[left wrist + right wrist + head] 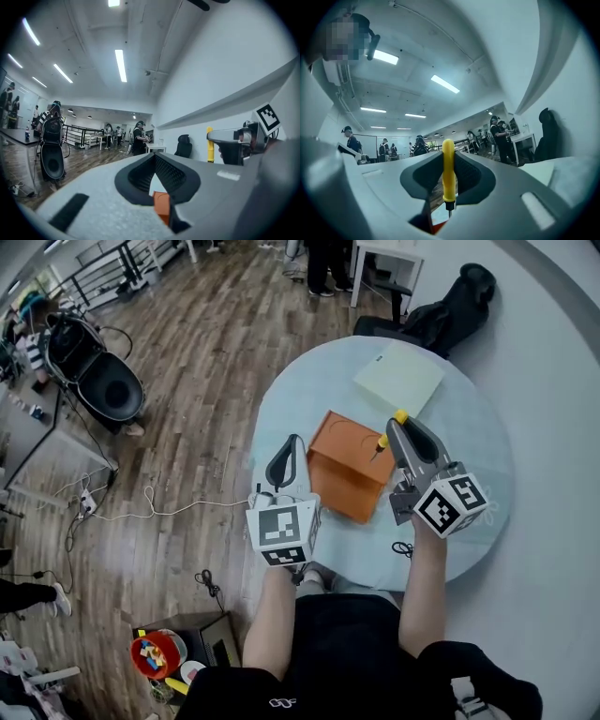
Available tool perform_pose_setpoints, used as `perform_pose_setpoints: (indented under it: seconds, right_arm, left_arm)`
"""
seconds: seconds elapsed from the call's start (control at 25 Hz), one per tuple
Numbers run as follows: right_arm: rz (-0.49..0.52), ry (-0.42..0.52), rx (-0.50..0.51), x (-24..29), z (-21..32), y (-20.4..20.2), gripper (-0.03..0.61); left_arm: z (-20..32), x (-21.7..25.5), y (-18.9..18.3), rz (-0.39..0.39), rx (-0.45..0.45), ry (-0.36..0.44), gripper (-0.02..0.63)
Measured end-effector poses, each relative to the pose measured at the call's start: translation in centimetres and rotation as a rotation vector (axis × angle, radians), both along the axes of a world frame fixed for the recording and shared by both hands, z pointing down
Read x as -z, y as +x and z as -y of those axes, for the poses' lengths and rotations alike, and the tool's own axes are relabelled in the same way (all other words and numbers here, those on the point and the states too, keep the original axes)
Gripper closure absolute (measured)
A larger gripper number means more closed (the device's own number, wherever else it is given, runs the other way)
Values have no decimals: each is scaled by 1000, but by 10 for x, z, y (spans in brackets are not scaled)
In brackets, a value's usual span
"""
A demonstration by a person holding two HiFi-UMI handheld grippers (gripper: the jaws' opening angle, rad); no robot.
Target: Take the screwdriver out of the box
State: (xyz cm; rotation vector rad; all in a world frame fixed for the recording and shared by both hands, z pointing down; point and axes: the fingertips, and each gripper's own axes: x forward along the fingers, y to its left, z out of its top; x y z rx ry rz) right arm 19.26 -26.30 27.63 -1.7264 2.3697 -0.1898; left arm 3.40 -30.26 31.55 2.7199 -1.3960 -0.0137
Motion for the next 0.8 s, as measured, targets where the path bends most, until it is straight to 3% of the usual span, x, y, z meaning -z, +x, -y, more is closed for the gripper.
perform_pose_setpoints:
  seconds: [0.32,0.8]
  right_arm:
    - [-41,-4,9,-4,-1,-15,495]
    - [-70,34,-10,8,8,-15,495]
  left_arm:
    - [-4,1,7,-9,-31,11,611]
    - [14,3,-4,-40,1,7,611]
